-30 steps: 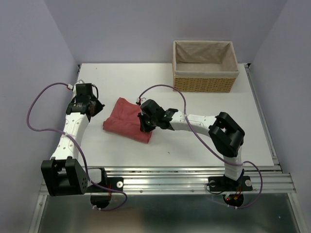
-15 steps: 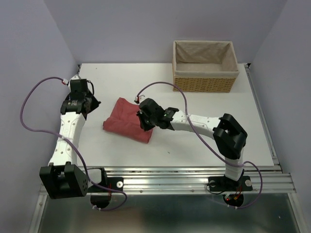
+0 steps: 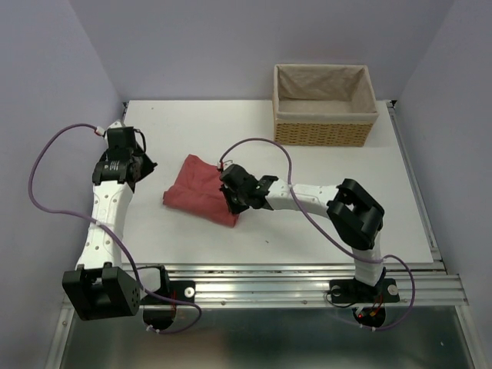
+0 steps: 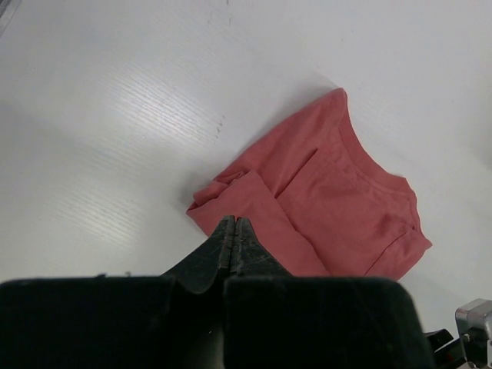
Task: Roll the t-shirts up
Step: Roll the T-shirt to the center of the board.
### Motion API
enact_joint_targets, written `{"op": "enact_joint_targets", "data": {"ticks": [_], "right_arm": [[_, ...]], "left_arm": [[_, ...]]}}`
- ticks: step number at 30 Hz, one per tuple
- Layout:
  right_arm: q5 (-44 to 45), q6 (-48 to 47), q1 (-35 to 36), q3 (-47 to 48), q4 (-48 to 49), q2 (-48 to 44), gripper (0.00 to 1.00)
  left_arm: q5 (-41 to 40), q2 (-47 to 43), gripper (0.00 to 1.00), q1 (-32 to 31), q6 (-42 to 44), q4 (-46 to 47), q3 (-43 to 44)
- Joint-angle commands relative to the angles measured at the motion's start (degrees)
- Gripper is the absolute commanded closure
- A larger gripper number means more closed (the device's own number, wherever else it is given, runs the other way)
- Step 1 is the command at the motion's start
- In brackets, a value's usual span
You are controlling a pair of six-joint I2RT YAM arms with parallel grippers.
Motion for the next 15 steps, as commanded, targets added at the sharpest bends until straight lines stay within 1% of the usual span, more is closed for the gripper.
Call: {"op": "enact_joint_targets", "data": {"ticks": [1, 3, 4, 6, 7, 9, 10, 11, 12, 13, 15], "right_arm": [[4.3, -2.5, 2.1, 5.0, -2.4, -4.5, 0.91], [5.1, -4.8, 3.5, 7.1, -3.4, -5.6, 0.84], [5.7, -4.9, 4.1, 7.1, -3.4, -5.6, 0.82], [7.4, -7.9, 5.5, 8.5, -3.8, -5.9, 0.78], [9.0, -10.7, 7.2, 9.1, -3.8, -5.6, 0.72], [11.4, -13.2, 9.4, 9.3, -3.5, -4.4, 0.66], [11.9, -14.5, 10.2, 9.0, -3.3, -4.1, 0.57], [12.8, -17.3, 11.1, 7.6, -2.1, -4.1, 0.49], [15.2, -19.0, 12.2, 6.3, -0.9, -4.3, 0.43], [16.9, -20.6, 13.2, 4.9, 0.5, -4.5, 0.35], [21.2, -25.0, 15.2, 2.2, 3.1, -4.1, 0.31]], "left_arm": [[-0.2, -3.2, 0.96, 1.0, 0.7, -0.7, 3.4], [-0.3, -2.9, 0.96, 1.1, 1.2, -1.4, 4.5], [-0.3, -2.9, 0.96, 1.1, 1.3, -1.8, 4.9], [-1.0, -2.4, 0.96, 1.3, 1.4, -2.3, 5.4], [-1.0, -2.5, 0.96, 1.3, 1.0, -2.4, 5.5], [-0.6, -2.7, 0.96, 2.2, 0.8, -1.9, 5.3], [-0.4, -2.6, 0.96, 2.7, 0.9, -1.9, 5.4], [0.1, -2.4, 0.96, 3.3, 1.1, -1.9, 5.6], [0.5, -2.4, 0.96, 4.3, 1.5, -1.9, 5.8], [0.7, -2.4, 0.96, 4.6, 1.6, -2.0, 6.0], [1.0, -2.3, 0.95, 5.0, 2.1, -2.0, 6.0]]}}
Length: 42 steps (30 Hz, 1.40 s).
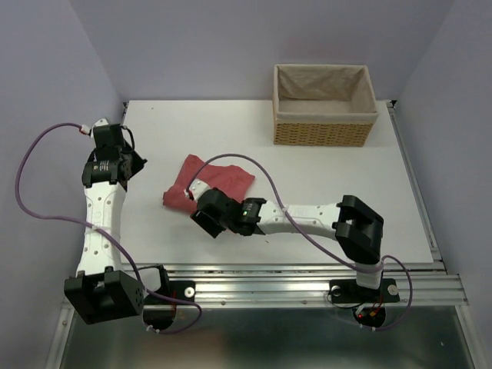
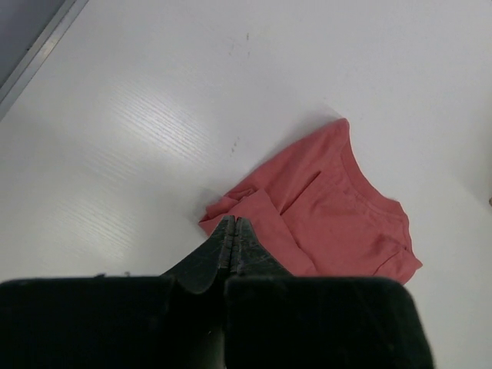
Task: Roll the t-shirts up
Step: Roll the T-shirt to the center of the board.
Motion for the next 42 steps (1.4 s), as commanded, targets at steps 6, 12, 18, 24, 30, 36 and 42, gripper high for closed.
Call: {"op": "enact_joint_targets", "data": {"ticks": [6, 12, 18, 24, 30, 36, 42], "right_arm": [[18.0, -19.1, 6.1, -6.3, 10.5, 2.9, 0.19], [19.2, -26.7, 6.7, -14.2, 23.8, 4.1, 0.17], [18.4, -27.0, 6.7, -13.7, 26.2, 7.5, 0.18], [18.0, -25.6, 6.1, -10.8, 26.5, 10.7, 0.25], [15.3, -22.8, 3.6, -8.2, 26.5, 11.9, 0.49], [7.8, -20.5, 1.7, -9.0, 25.9, 10.0, 0.82], [-8.6, -10.5, -2.4, -6.2, 19.5, 8.0, 0.90]], "left_arm": [[2.8, -0.6, 0.95, 1.4, 1.4, 0.8, 0.9], [2.9, 0.0, 0.95, 1.5, 1.5, 1.2, 0.1], [3.5, 0.0, 0.95, 1.7, 1.3, 1.6, -0.7], [3.8, -0.5, 0.95, 1.8, 1.0, 1.6, -1.5], [4.1, -0.5, 0.95, 1.8, 1.0, 1.5, -1.8], [6.5, -0.5, 0.95, 1.8, 1.6, 1.0, -3.0], [10.6, -0.7, 0.93, 1.8, 2.4, 2.2, -5.7]]}}
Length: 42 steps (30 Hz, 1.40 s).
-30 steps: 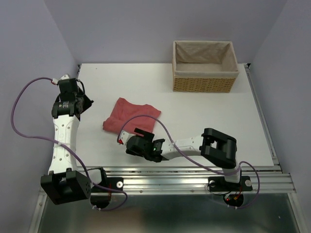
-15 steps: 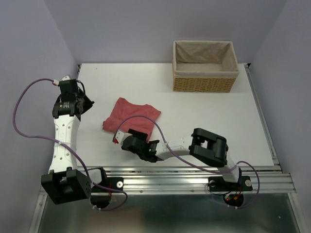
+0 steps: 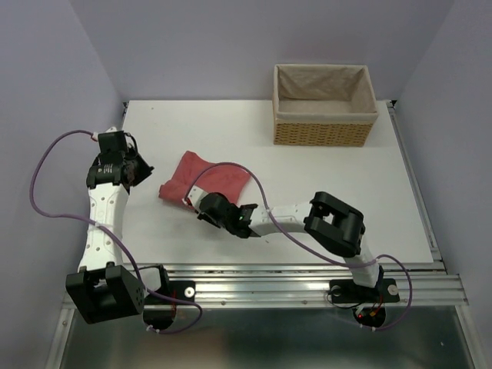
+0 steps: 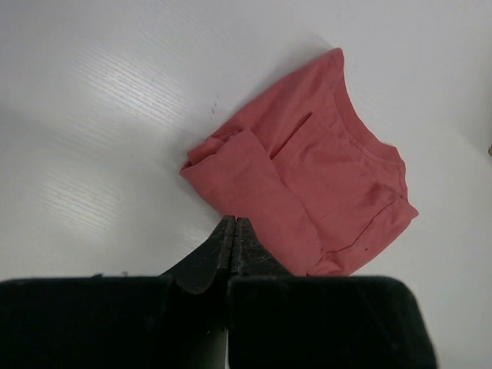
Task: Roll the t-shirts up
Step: Roll the T-shirt to the center of the board.
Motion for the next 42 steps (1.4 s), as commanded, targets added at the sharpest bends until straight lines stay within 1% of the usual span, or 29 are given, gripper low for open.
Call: {"op": "enact_joint_targets", "data": {"ticks": [1, 3, 4, 5, 8, 9, 10, 11, 12, 13, 17, 19, 23, 27, 34, 36, 39, 40, 41, 42], "right_arm": [[-16.6, 9.8, -3.2, 2.0, -4.7, -2.6, 0.91], [-20.6, 14.0, -4.9, 2.6, -6.8, -3.2, 0.93], [-22.8, 15.3, -5.6, 3.4, -7.1, -3.2, 0.93], [-26.9, 17.5, -6.1, 3.9, -8.1, -3.3, 0.94], [-32.8, 21.9, -8.3, 5.9, -9.4, -2.6, 0.96], [-34.0, 22.9, -8.9, 6.1, -9.4, -2.5, 0.97], [-37.1, 25.2, -10.0, 6.7, -9.4, -1.9, 0.98], [-38.9, 25.2, -10.6, 7.0, -9.4, -1.9, 0.98], [-40.4, 27.5, -11.2, 7.2, -9.4, -1.4, 0.99], [-43.4, 28.3, -12.2, 7.5, -9.4, -1.1, 0.99], [-49.8, 31.5, -13.7, 8.7, -9.2, 0.2, 0.99], [-51.2, 32.2, -14.2, 9.2, -9.2, 0.5, 0.99], [-51.1, 32.7, -14.2, 9.1, -9.2, 0.7, 0.99], [-51.1, 32.9, -14.8, 9.0, -9.2, 1.1, 0.99], [-50.7, 33.0, -14.8, 9.0, -9.3, 1.6, 0.99], [-49.9, 32.8, -14.8, 8.6, -9.3, 1.3, 0.99], [-48.5, 32.5, -14.8, 8.0, -9.3, 0.9, 0.99], [-48.0, 32.4, -14.8, 7.8, -9.3, 0.6, 0.99], [-47.0, 32.3, -14.8, 7.6, -9.3, 0.4, 0.99], [-46.6, 32.0, -14.8, 7.4, -9.3, 0.3, 0.99]], "left_arm": [[3.9, -0.5, 0.93, 0.4, 1.7, 1.6, -2.1], [5.4, -0.2, 0.85, 0.4, 2.4, 2.1, -2.8], [5.5, -0.1, 0.77, 0.5, 2.6, 2.1, -3.4], [5.5, -0.3, 0.52, 0.4, 2.8, 2.1, -3.6], [5.0, -0.6, 0.26, 0.4, 2.9, 2.1, -4.3], [4.8, -0.6, 0.22, 0.4, 2.8, 2.1, -4.5], [4.7, -0.7, 0.20, 0.4, 2.4, 2.1, -5.1], [4.9, -0.7, 0.19, 0.4, 2.1, 2.1, -5.5], [5.5, -0.7, 0.18, 0.4, 1.6, 2.5, -6.1], [5.9, -0.6, 0.17, 0.4, 1.2, 2.9, -7.6], [6.3, 0.0, 0.09, 0.2, -2.9, 5.5, -12.1], [6.3, 0.6, 0.08, 0.3, -4.0, 7.1, -13.7], [8.1, 2.2, 0.08, 0.0, -6.7, 9.7, -17.7], [7.7, 2.7, 0.08, -0.2, -10.0, 13.0, -20.7], [10.4, 5.8, 0.09, -0.2, -14.8, 23.1, -25.7], [10.1, 6.8, 0.12, -0.3, -15.5, 24.5, -25.8], [9.1, 8.9, 0.20, -0.3, -15.3, 24.8, -25.2], [9.0, 9.4, 0.24, -0.4, -15.1, 24.9, -25.0], [9.0, 10.2, 0.34, -0.5, -15.0, 24.9, -25.0], [8.9, 10.4, 0.40, -0.6, -15.0, 24.9, -25.0]]}}
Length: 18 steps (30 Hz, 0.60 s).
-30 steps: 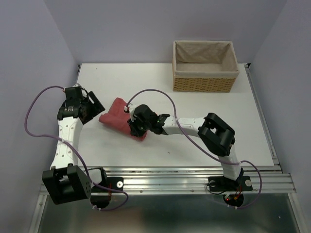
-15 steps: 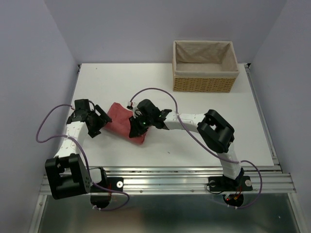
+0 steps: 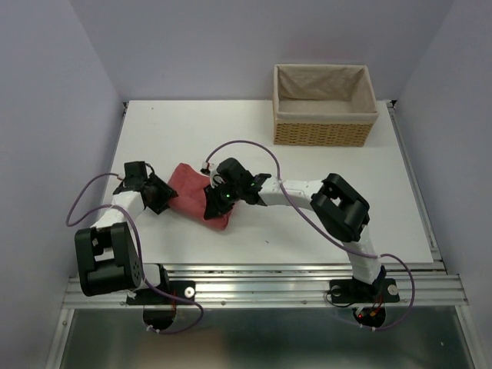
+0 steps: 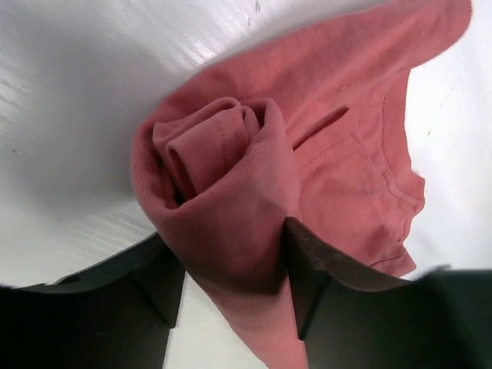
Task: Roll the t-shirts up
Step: Roll the T-shirt to the center of the board.
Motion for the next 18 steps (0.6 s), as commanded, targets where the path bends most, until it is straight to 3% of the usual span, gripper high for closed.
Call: {"op": "enact_joint_targets", "data": {"ticks": [1, 3, 4, 5, 6, 9, 11, 18], "right_arm": [[2.7, -0.7, 0.0, 0.3, 0.2, -0.8, 0.99], [3.5, -1.2, 0.0, 0.1, 0.2, -1.6, 0.93], [4.1, -1.5, 0.0, 0.1, -0.3, -2.0, 0.84], [4.8, -1.9, 0.0, 0.1, -1.2, -2.9, 0.54], [5.7, -2.8, 0.0, 0.1, -1.7, -3.4, 0.41], [10.6, -5.2, 0.6, -0.7, -3.4, -6.6, 0.21], [14.4, -7.2, 1.7, -1.1, -4.4, -8.2, 0.15], [41.3, -21.2, 11.4, -2.0, -8.2, -11.4, 0.04]], "left_arm": [[-0.2, 1.2, 0.47, -0.5, -0.3, 2.9, 0.3], [0.0, 1.4, 0.74, -0.5, -0.1, 3.0, 0.0], [0.2, 1.5, 0.86, -0.6, 0.1, 3.0, 0.0], [0.4, 1.6, 1.00, -0.5, 0.3, 2.8, 0.2], [0.7, 1.7, 1.00, -0.6, 0.5, 2.4, 0.4], [0.3, 2.2, 1.00, -0.6, 1.8, -0.1, 2.1], [-0.5, 2.7, 1.00, -0.6, 2.7, -1.4, 3.4], [-2.8, 2.5, 1.00, -0.5, 3.5, -4.3, 5.4]]}}
